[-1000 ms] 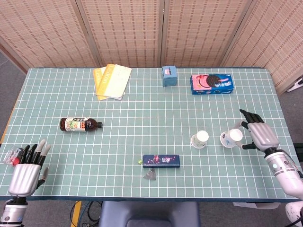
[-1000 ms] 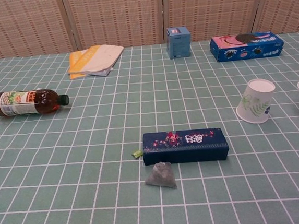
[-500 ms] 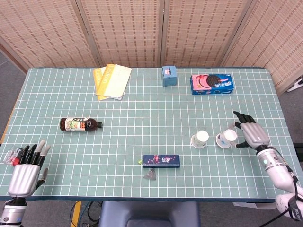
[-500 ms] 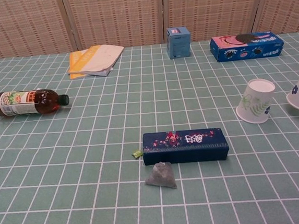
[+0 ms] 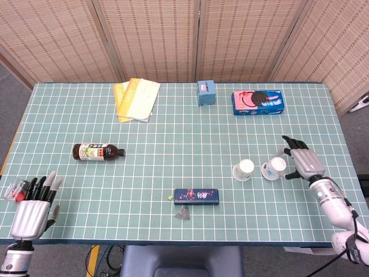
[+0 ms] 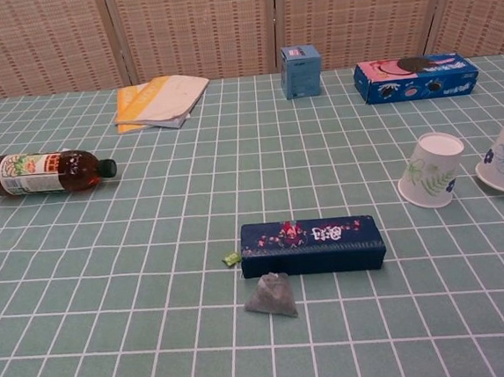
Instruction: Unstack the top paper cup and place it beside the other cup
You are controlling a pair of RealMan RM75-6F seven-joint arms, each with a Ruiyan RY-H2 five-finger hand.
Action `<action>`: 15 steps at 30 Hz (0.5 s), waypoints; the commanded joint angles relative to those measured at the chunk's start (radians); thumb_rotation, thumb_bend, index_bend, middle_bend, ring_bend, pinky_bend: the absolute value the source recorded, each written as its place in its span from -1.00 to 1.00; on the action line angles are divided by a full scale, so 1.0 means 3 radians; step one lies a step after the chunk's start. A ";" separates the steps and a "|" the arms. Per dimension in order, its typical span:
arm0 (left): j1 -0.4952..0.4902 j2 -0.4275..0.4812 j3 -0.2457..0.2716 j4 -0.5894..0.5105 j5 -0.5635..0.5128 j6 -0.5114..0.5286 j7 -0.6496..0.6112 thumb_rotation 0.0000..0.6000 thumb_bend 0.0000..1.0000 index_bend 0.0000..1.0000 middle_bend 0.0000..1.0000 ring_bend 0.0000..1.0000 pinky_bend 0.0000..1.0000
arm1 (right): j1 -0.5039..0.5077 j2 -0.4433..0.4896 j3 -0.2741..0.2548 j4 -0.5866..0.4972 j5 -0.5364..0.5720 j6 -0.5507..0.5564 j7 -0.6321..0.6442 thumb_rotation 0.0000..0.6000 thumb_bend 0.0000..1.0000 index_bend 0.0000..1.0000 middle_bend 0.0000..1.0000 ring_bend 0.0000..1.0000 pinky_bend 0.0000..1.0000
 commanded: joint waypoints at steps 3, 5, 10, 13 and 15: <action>0.0002 0.0010 0.0003 -0.0003 0.0009 0.0007 -0.0016 1.00 -0.01 -1.00 -1.00 -1.00 -1.00 | 0.0024 -0.0038 0.0009 0.0032 0.0035 -0.0032 -0.0042 1.00 -0.54 -0.21 -1.00 -1.00 -1.00; 0.0002 0.0013 0.0006 -0.0004 0.0013 0.0008 -0.0020 1.00 -0.01 -1.00 -1.00 -1.00 -1.00 | 0.0031 -0.0057 0.0015 0.0046 0.0054 -0.0038 -0.0059 1.00 -0.54 -0.21 -1.00 -1.00 -1.00; 0.0011 0.0016 0.0005 -0.0011 0.0018 0.0030 -0.0012 1.00 -0.01 -1.00 -1.00 -1.00 -1.00 | 0.0046 -0.0104 0.0013 0.0082 0.0088 -0.0062 -0.0109 1.00 -0.50 -0.21 -1.00 -1.00 -1.00; 0.0008 0.0015 0.0010 -0.0016 0.0018 0.0016 -0.0012 1.00 -0.01 -1.00 -1.00 -1.00 -1.00 | 0.0051 -0.0122 0.0011 0.0093 0.0107 -0.0083 -0.0120 1.00 -0.49 -0.21 -1.00 -1.00 -1.00; 0.0005 0.0013 0.0012 -0.0013 0.0020 0.0011 -0.0006 1.00 -0.01 -1.00 -1.00 -1.00 -1.00 | 0.0050 -0.0123 0.0009 0.0098 0.0113 -0.0093 -0.0120 1.00 -0.52 -0.21 -1.00 -1.00 -1.00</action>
